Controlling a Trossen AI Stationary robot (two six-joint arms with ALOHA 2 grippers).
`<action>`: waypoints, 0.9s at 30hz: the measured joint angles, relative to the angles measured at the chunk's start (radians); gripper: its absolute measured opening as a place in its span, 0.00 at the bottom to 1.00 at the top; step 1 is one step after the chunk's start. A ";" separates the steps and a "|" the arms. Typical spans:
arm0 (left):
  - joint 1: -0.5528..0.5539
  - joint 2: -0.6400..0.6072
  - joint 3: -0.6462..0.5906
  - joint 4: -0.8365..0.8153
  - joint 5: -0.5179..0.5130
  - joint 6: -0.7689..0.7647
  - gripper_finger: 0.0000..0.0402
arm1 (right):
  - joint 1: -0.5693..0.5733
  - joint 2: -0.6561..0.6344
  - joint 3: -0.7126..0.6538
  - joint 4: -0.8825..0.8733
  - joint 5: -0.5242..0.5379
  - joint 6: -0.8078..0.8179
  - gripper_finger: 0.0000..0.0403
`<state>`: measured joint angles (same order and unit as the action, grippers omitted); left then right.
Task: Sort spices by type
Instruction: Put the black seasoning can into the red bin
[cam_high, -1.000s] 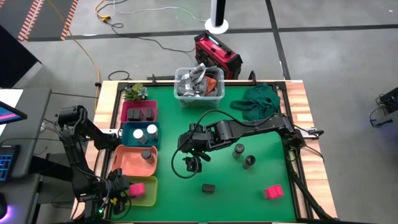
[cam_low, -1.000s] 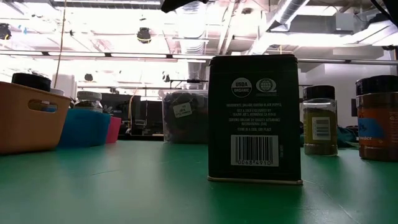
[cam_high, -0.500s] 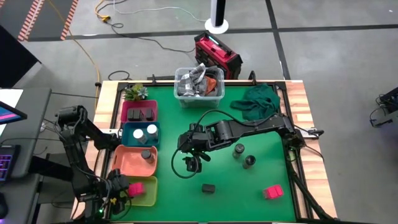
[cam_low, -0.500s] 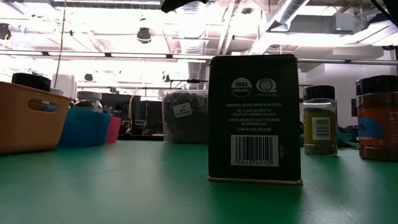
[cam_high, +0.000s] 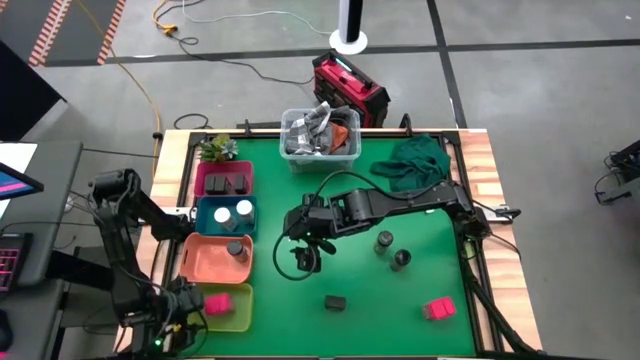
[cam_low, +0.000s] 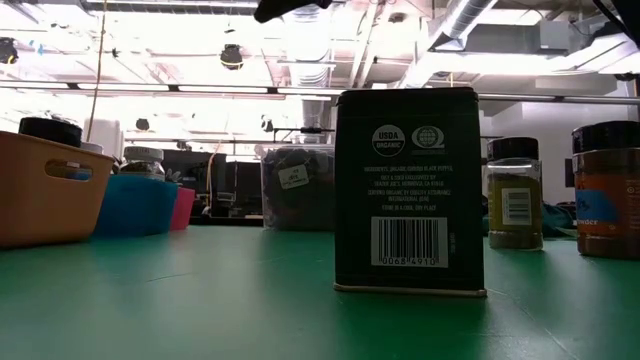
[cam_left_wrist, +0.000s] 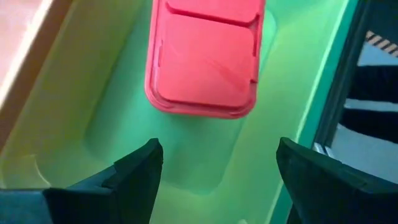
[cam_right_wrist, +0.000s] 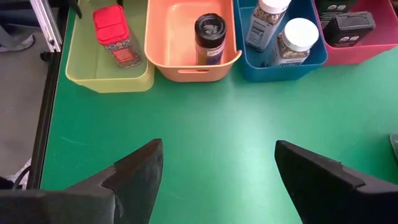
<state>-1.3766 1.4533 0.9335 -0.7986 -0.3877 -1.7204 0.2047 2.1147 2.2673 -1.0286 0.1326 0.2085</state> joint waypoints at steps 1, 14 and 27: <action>0.000 -0.005 0.004 0.000 0.008 0.008 0.75 | -0.002 0.000 0.000 0.001 0.000 0.000 0.83; -0.003 -0.203 0.008 -0.115 0.005 -0.071 0.75 | -0.009 0.000 0.000 0.035 0.000 0.001 0.83; 0.011 -0.380 0.008 -0.203 -0.326 -0.057 0.75 | -0.004 0.000 -0.004 0.042 0.000 0.001 0.82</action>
<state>-1.3657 1.0732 0.9413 -1.0019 -0.7136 -1.7775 0.2005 2.1147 2.2629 -0.9864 0.1326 0.2096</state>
